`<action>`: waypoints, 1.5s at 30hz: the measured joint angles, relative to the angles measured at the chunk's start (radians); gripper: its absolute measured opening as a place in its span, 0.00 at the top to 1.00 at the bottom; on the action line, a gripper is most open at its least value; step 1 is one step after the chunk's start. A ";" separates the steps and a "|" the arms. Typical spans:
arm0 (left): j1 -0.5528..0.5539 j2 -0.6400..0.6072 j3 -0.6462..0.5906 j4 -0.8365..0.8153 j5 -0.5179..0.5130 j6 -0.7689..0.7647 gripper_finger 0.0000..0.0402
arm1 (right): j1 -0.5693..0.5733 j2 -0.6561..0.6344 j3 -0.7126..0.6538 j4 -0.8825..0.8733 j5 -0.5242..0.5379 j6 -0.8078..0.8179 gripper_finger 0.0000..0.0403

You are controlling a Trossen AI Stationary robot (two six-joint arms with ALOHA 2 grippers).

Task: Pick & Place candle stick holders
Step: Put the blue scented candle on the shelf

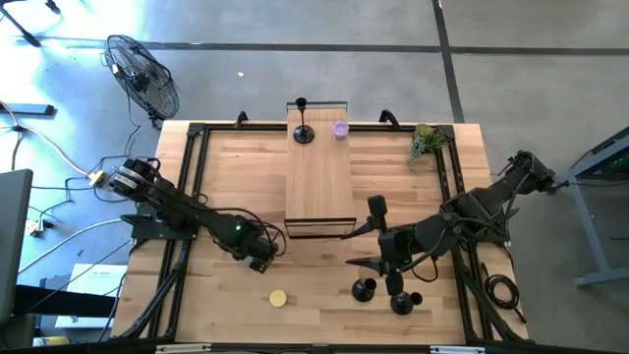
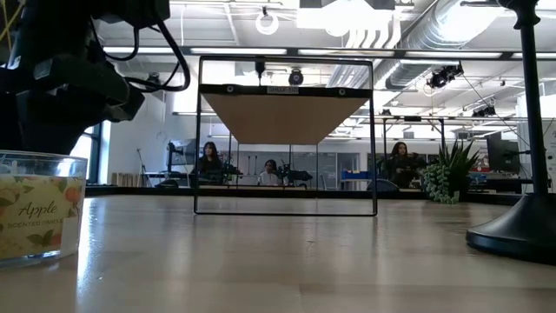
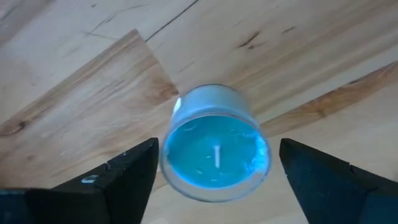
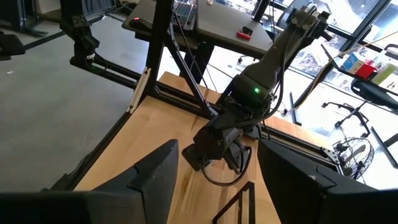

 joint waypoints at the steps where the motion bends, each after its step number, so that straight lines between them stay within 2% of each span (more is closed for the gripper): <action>1: 0.000 0.000 0.000 0.000 0.000 0.000 0.22 | 0.000 0.000 0.000 0.000 0.000 0.000 0.46; 14: 0.000 0.020 0.002 0.003 -0.002 0.026 0.43 | 0.000 0.000 0.000 -0.010 0.000 0.001 0.46; 22: -0.002 0.021 0.001 0.003 0.009 0.053 0.41 | 0.000 0.000 0.000 -0.011 0.000 0.002 0.46; 32: -0.002 0.022 0.010 -0.011 0.096 0.106 0.41 | 0.000 0.000 0.000 -0.011 0.000 0.001 0.46; 39: -0.002 0.022 0.103 -0.094 0.100 0.133 0.43 | 0.008 -0.003 0.000 -0.019 0.005 0.000 0.46; 45: -0.002 0.022 0.266 -0.311 0.085 0.159 0.44 | 0.050 -0.063 0.000 -0.023 0.007 -0.001 0.46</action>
